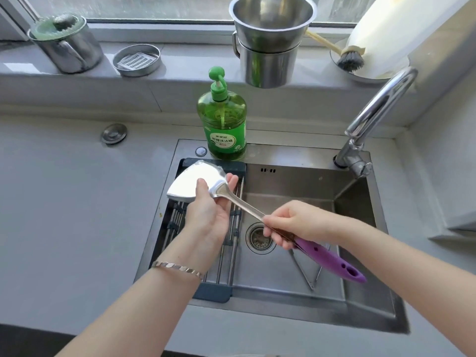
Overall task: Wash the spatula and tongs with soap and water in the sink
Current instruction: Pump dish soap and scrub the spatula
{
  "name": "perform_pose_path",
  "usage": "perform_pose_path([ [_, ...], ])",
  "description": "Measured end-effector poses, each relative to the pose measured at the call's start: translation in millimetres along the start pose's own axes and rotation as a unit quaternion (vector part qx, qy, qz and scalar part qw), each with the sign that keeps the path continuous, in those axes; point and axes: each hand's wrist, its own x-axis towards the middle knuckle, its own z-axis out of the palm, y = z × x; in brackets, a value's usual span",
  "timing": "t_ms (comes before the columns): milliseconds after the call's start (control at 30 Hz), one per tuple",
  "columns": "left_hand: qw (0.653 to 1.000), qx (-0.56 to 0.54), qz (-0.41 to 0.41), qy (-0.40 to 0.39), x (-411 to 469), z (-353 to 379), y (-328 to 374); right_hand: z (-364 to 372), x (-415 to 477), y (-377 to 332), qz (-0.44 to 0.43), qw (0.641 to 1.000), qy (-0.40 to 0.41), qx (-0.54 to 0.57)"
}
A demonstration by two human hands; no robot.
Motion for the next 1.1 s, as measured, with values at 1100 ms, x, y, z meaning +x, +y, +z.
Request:
perform_pose_path([
  [1100,0.992,0.116,-0.007,-0.042,-1.0,-2.4,-22.3,15.8,24.4,-19.7,-0.005,0.995,0.046,0.089],
])
